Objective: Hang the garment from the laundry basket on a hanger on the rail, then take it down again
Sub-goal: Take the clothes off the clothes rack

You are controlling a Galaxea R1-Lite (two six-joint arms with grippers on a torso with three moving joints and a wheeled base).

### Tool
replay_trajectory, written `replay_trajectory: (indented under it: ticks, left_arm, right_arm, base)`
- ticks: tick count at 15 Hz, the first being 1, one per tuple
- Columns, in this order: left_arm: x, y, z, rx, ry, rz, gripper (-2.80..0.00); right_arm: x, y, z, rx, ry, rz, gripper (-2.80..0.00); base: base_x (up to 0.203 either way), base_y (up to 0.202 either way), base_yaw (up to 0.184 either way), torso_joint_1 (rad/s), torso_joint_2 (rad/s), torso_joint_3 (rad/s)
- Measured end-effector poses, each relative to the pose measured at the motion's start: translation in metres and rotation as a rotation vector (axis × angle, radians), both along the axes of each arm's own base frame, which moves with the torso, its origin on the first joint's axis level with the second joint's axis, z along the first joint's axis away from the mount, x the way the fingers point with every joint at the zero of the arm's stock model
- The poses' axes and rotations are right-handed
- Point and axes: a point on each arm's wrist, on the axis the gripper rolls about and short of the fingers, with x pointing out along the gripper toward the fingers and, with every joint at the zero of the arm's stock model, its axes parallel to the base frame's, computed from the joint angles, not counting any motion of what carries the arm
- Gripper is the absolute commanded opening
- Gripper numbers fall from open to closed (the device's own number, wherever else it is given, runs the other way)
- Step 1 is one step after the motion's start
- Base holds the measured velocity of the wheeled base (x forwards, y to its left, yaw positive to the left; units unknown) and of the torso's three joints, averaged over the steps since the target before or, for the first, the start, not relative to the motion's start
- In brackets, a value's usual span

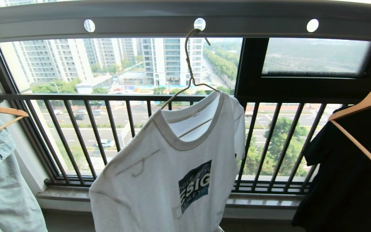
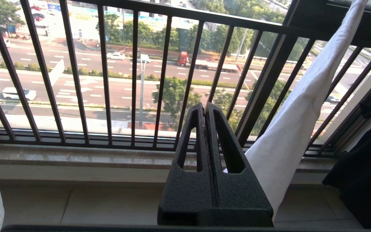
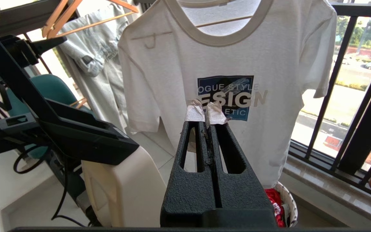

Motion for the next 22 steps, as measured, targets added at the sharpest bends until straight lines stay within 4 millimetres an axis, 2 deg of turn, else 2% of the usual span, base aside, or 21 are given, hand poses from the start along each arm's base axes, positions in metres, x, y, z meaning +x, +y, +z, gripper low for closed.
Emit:
replay_trajectory:
  ticks: [4,7,10,13,16,19,22]
  left_arm:
    - [-0.014,-0.003,-0.035,0.022,-0.03,-0.047,-2.8]
    - [-0.016,-0.004,-0.063,0.086,-0.037,-0.064,-2.8]
    - [-0.013,-0.003,-0.089,0.192,-0.028,-0.052,-2.8]
    - [-0.009,-0.003,-0.107,0.261,0.005,-0.03,-2.8]
    - [-0.005,-0.001,-0.112,0.302,-0.006,0.068,-2.8]
    - [-0.002,0.0,-0.119,0.37,-0.01,0.103,-2.8]
    - [-0.001,0.0,-0.122,0.368,-0.002,0.101,-2.8]
  right_arm:
    - [-0.021,-0.002,-0.026,0.006,-0.069,-0.085,-2.8]
    - [-0.027,-0.004,-0.046,-0.013,-0.121,-0.207,-2.8]
    - [-0.026,-0.007,-0.071,-0.103,-0.171,-0.37,-2.8]
    - [-0.01,-0.011,-0.096,-0.151,-0.141,-0.55,-2.8]
    - [0.015,-0.013,-0.128,-0.189,-0.146,-0.676,-2.8]
    - [0.032,-0.015,-0.154,-0.262,-0.183,-0.747,-2.8]
    - [0.035,-0.014,-0.166,-0.267,-0.135,-0.734,-2.8]
  base:
    - [0.0,0.0,0.0,0.0,0.0,0.0]
    - [0.0,0.0,0.0,0.0,0.0,0.0]
    - [0.0,0.0,0.0,0.0,0.0,0.0]
    - [0.0,0.0,0.0,0.0,0.0,0.0]
    - [0.0,0.0,0.0,0.0,0.0,0.0]
    - [0.0,0.0,0.0,0.0,0.0,0.0]
    - [0.0,0.0,0.0,0.0,0.0,0.0]
